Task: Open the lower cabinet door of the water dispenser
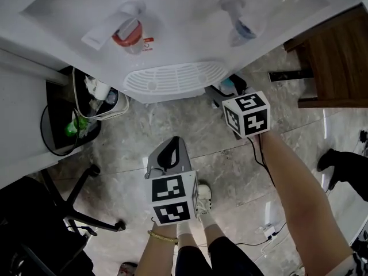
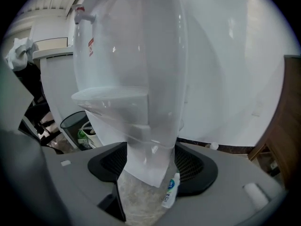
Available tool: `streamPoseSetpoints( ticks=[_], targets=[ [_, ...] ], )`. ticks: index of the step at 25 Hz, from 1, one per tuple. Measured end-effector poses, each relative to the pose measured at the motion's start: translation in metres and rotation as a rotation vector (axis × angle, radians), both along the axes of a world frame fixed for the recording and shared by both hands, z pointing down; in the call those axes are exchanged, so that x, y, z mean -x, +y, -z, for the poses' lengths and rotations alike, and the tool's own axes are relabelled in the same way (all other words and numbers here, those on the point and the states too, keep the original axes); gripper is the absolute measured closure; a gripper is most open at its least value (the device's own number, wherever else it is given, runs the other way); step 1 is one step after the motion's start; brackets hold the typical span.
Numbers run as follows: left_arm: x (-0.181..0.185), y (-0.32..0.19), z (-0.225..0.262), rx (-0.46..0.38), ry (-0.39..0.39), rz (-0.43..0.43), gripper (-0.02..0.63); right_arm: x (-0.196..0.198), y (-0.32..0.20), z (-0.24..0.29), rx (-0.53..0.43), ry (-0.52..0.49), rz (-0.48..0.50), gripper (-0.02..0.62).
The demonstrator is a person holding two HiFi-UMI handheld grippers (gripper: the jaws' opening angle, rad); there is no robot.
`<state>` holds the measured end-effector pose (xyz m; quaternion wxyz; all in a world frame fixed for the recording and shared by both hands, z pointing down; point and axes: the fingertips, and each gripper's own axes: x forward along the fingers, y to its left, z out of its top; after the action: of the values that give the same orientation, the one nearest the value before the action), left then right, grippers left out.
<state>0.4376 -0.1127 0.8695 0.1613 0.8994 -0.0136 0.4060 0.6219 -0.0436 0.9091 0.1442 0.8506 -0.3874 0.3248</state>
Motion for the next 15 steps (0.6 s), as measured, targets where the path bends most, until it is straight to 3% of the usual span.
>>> streamPoseSetpoints(
  ticks=[7, 15],
  targets=[
    [0.012, -0.003, -0.004, 0.035, 0.005, 0.02, 0.598, 0.03, 0.012, 0.001, -0.04, -0.037, -0.082, 0.321],
    [0.057, 0.002, -0.016, 0.009, -0.029, 0.021, 0.598, 0.131, 0.028, 0.006, -0.093, -0.123, -0.176, 0.396]
  ],
)
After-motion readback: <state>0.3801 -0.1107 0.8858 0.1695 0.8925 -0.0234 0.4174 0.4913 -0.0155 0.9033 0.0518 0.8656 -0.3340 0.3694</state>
